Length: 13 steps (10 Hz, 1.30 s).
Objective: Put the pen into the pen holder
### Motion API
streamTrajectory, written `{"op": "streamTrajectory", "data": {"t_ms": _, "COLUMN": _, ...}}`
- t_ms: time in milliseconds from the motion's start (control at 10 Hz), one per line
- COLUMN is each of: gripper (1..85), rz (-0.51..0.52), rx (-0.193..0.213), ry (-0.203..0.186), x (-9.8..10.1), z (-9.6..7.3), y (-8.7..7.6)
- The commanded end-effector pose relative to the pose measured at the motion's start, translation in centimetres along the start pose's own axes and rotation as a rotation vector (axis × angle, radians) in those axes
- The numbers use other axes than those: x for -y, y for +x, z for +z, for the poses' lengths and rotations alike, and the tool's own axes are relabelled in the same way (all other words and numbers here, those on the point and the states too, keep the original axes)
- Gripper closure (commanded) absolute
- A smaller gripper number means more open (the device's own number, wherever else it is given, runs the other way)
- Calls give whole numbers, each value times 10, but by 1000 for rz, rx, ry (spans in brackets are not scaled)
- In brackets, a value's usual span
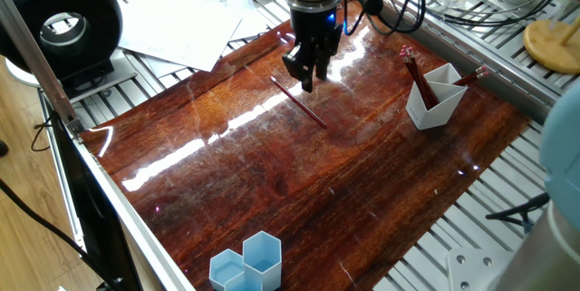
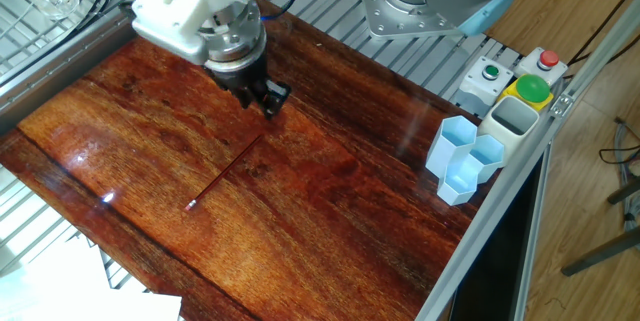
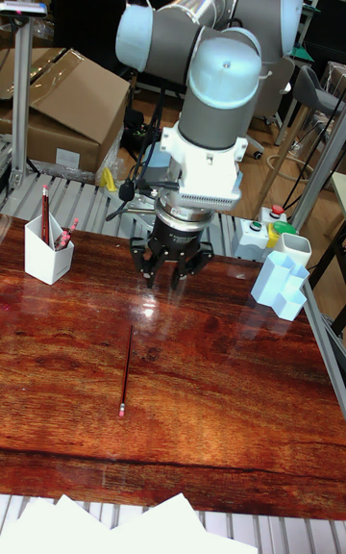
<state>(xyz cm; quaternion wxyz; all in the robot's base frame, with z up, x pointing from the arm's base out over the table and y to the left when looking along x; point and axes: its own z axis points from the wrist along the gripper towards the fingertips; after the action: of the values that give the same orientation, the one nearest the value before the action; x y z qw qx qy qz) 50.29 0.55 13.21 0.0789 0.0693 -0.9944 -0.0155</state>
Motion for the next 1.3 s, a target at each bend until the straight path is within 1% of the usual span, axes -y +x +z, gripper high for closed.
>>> {"op": "streamTrajectory", "data": {"t_ms": 0, "gripper": 453, "rz": 40, "rx": -19, "ry": 23, "x": 8, "z": 2, "y": 2}}
{"op": "streamTrajectory", "data": {"t_ms": 100, "gripper": 460, "rz": 82, "rx": -48, "ry": 81, "x": 22, "z": 1, "y": 10}}
{"op": "streamTrajectory", "data": {"t_ms": 200, "gripper": 467, "rz": 89, "rx": -75, "ry": 76, "x": 21, "z": 0, "y": 17}}
{"op": "streamTrajectory", "data": {"t_ms": 300, "gripper": 467, "rz": 75, "rx": -101, "ry": 79, "x": 27, "z": 12, "y": 6}}
{"op": "streamTrajectory", "data": {"t_ms": 400, "gripper": 467, "rz": 67, "rx": -110, "ry": 76, "x": 34, "z": 33, "y": -20}}
{"op": "streamTrajectory", "data": {"t_ms": 500, "gripper": 467, "rz": 88, "rx": -108, "ry": 68, "x": 36, "z": 55, "y": -42}}
{"op": "streamTrajectory", "data": {"t_ms": 600, "gripper": 467, "rz": 100, "rx": -100, "ry": 99, "x": 47, "z": 72, "y": -58}}
{"op": "streamTrajectory", "data": {"t_ms": 700, "gripper": 467, "rz": 126, "rx": -106, "ry": 103, "x": 50, "z": 89, "y": -67}}
{"op": "streamTrajectory", "data": {"t_ms": 800, "gripper": 467, "rz": 149, "rx": -117, "ry": 103, "x": 50, "z": 100, "y": -70}}
{"op": "streamTrajectory", "data": {"t_ms": 900, "gripper": 470, "rz": 156, "rx": -125, "ry": 109, "x": 53, "z": 106, "y": -71}}
{"op": "streamTrajectory", "data": {"t_ms": 1000, "gripper": 477, "rz": 150, "rx": -150, "ry": 103, "x": 51, "z": 101, "y": -63}}
{"op": "streamTrajectory", "data": {"t_ms": 1100, "gripper": 483, "rz": 150, "rx": -166, "ry": 82, "x": 45, "z": 89, "y": -53}}
{"op": "streamTrajectory", "data": {"t_ms": 1200, "gripper": 483, "rz": 155, "rx": -178, "ry": 74, "x": 45, "z": 87, "y": -50}}
